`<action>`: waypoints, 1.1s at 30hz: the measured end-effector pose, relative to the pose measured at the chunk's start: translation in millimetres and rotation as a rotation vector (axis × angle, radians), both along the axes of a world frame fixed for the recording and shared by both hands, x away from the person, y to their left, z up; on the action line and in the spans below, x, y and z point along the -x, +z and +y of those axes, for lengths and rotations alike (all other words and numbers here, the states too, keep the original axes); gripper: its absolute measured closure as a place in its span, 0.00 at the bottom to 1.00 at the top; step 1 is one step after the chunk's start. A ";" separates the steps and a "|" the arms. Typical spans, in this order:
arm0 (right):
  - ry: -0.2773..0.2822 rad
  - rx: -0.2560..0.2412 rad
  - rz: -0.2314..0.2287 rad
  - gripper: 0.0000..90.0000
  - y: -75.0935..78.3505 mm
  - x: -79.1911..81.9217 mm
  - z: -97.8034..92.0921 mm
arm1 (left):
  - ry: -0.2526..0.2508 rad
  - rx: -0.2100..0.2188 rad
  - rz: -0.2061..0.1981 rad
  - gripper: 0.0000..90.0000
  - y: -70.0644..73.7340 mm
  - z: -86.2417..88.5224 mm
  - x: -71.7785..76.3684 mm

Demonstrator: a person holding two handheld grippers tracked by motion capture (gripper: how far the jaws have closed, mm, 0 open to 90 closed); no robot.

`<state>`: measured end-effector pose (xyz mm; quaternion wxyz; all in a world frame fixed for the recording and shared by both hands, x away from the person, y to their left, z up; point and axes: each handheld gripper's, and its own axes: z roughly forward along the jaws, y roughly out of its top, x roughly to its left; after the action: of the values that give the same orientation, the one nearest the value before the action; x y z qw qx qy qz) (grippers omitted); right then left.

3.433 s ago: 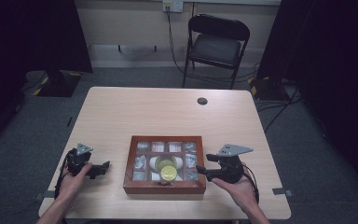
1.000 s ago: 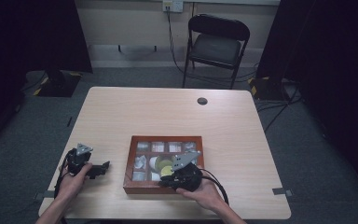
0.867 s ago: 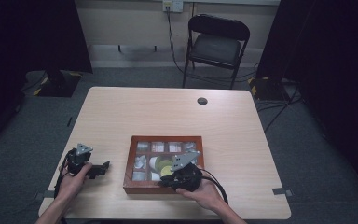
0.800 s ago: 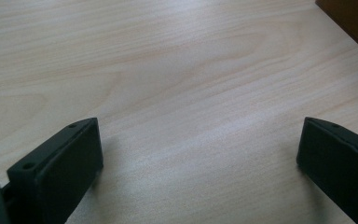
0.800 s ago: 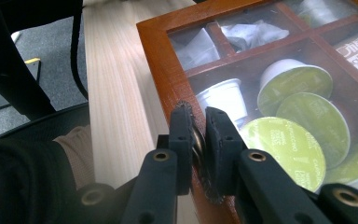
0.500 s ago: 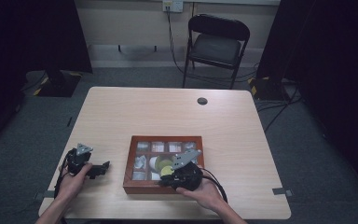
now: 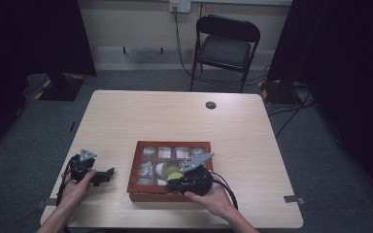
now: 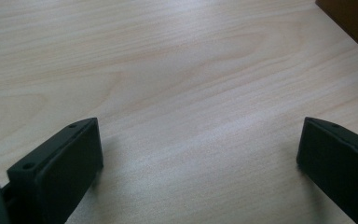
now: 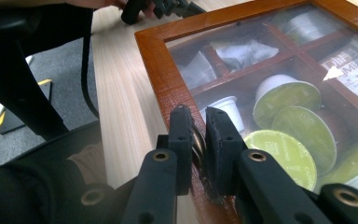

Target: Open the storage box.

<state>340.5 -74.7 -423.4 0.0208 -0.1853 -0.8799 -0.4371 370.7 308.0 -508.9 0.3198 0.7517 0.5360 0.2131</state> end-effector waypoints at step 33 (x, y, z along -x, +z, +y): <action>-0.046 -0.071 0.053 0.90 15.8 -6.7 -6.3 | 0.001 -0.001 0.000 0.00 0.0 -0.2 0.1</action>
<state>347.2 -81.0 -407.5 0.0409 -0.2161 -0.8585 -0.4633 370.5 307.8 -508.9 0.3196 0.7513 0.5364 0.2136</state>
